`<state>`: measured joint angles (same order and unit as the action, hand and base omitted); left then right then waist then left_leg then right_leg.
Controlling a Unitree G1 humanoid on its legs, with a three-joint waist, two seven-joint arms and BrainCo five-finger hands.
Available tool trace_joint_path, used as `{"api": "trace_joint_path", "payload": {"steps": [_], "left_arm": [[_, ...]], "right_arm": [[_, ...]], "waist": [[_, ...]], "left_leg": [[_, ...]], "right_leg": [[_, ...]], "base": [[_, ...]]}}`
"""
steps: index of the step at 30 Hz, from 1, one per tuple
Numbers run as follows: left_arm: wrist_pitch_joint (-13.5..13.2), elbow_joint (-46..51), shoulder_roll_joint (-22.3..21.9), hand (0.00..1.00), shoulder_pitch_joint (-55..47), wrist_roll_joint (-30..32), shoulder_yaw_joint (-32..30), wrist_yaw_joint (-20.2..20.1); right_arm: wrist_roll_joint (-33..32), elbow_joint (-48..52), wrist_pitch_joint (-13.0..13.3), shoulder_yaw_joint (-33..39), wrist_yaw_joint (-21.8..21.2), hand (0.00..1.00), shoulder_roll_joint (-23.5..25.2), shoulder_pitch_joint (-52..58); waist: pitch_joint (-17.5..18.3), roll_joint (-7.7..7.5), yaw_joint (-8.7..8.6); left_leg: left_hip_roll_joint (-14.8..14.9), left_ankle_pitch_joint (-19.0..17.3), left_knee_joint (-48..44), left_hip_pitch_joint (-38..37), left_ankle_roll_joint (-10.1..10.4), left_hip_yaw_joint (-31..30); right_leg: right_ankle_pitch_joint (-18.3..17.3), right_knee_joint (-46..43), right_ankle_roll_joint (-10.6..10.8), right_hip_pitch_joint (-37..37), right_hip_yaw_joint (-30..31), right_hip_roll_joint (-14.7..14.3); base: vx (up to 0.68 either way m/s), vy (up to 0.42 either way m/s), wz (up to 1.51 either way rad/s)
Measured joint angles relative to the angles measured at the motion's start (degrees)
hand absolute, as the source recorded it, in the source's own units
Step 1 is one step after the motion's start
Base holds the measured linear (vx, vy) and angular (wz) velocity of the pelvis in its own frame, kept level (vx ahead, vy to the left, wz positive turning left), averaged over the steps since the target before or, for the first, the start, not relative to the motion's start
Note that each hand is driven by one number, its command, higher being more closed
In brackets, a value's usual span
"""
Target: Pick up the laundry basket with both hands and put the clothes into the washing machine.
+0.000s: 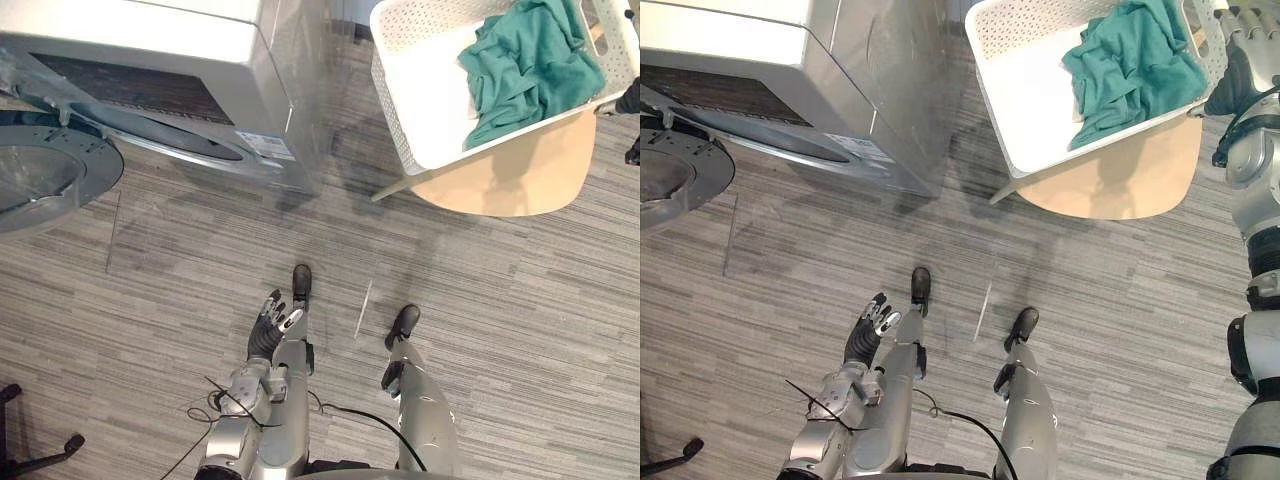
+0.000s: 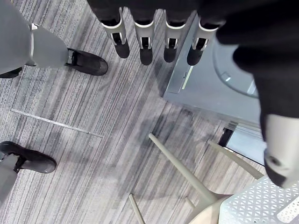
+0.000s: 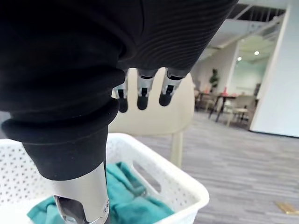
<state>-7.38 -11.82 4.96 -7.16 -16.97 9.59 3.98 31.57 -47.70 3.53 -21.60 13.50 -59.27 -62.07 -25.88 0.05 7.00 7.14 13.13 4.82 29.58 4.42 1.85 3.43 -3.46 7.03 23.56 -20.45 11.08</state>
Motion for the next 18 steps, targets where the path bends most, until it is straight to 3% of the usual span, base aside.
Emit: {"api": "trace_joint_path", "payload": {"steps": [10,18], "left_arm": [[-0.82,0.56,0.29,0.00,1.82,-3.19,2.17,0.31],[-2.90,0.60,-0.51,0.00,3.11,-19.81,3.34,1.60]], "right_arm": [[-0.66,-5.41,0.18,-9.81,-2.56,0.00,-0.02,-6.44],[-5.43,-10.01,0.35,-18.22,-7.03,0.00,-1.11,-10.40]], "waist": [[-0.52,0.46,1.40],[-1.01,1.41,1.95]], "left_leg": [[-0.14,0.78,0.38,1.44,0.68,-1.08],[-0.23,1.59,0.51,5.30,0.74,-3.03]], "right_leg": [[-0.02,0.03,0.01,0.73,-1.40,-0.22],[0.14,0.84,0.23,2.95,-3.26,-0.23]], "base": [[0.00,0.009,0.05],[0.01,0.017,0.11]]}}
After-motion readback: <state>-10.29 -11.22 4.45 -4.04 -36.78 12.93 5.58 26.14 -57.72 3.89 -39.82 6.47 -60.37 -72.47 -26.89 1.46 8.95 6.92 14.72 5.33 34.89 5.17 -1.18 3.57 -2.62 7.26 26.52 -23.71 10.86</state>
